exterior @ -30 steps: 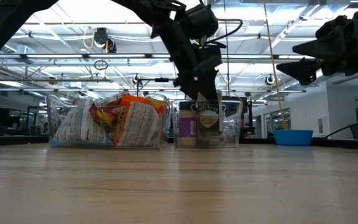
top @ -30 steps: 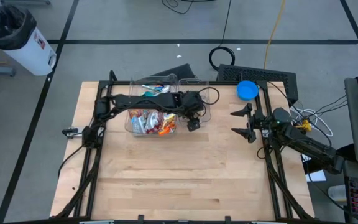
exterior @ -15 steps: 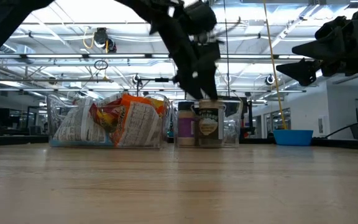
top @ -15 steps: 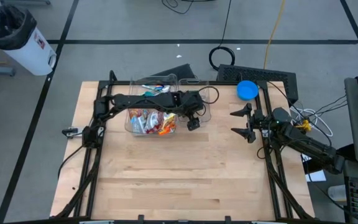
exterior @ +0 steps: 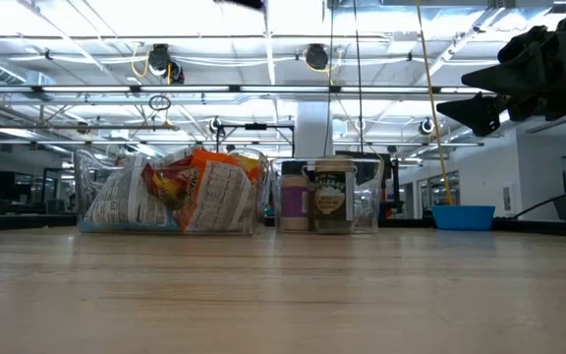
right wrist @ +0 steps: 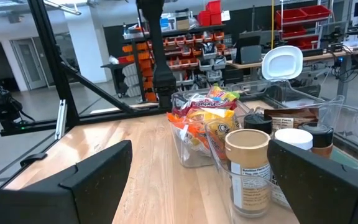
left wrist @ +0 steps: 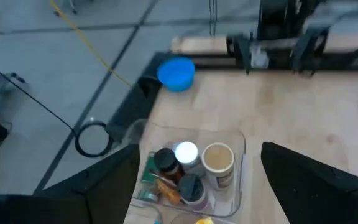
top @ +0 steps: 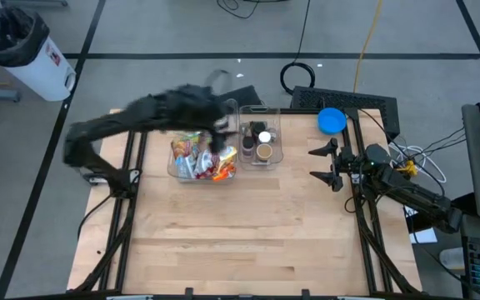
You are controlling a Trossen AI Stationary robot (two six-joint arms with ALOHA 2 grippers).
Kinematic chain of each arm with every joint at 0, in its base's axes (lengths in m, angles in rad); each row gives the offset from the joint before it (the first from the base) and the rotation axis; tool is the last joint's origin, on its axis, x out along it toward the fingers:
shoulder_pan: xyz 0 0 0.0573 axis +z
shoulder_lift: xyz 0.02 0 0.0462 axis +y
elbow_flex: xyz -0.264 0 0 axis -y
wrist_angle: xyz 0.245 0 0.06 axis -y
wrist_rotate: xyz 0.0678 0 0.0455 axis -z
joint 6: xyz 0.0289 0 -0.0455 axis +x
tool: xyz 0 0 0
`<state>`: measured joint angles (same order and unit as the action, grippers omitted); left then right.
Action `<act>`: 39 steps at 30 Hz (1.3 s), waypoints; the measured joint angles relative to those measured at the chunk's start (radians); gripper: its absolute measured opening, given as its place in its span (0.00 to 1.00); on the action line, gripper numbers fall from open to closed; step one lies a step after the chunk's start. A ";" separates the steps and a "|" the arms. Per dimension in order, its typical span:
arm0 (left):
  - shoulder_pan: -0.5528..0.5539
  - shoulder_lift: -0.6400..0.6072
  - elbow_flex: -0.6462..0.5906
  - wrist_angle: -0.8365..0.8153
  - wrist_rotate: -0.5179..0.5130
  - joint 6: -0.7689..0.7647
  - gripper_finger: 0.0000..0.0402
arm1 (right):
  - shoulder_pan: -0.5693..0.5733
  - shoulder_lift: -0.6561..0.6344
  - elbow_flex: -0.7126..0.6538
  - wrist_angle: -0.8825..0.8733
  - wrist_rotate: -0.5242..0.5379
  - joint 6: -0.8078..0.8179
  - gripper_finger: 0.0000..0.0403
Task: Pick & Place Food Item
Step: Return to Home Position
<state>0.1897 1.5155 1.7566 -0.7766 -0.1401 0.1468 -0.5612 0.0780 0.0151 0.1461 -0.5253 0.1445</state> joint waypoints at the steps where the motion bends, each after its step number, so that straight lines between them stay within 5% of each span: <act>1: 0.000 -0.044 0.000 -0.015 0.000 -0.009 0.85 | 0.000 0.000 0.000 0.000 0.000 0.000 0.91; 10: -0.005 -0.373 -0.008 -0.289 0.001 -0.089 0.84 | 0.000 0.000 0.000 0.001 0.000 0.000 0.91; 14: -0.025 -0.513 -0.166 -0.287 0.007 -0.144 0.84 | 0.000 0.000 0.000 0.000 0.000 0.000 0.91; 18: -0.048 -0.664 -0.483 -0.101 0.007 -0.161 0.84 | 0.000 0.000 0.000 0.000 0.000 0.000 0.91; 28: -0.032 -1.020 -1.341 0.720 -0.025 -0.249 0.84 | 0.000 0.000 0.000 0.001 0.000 0.000 0.91; 33: -0.027 -1.116 -1.546 0.930 -0.020 -0.309 0.84 | 0.000 0.000 0.000 0.001 0.000 0.000 0.91; 39: -0.027 -1.184 -1.645 0.962 0.043 -0.348 0.84 | 0.000 0.000 0.000 0.000 0.000 0.000 0.91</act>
<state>0.1631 0.3315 0.1121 0.1854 -0.0972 -0.2013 -0.5612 0.0776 0.0151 0.1459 -0.5255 0.1447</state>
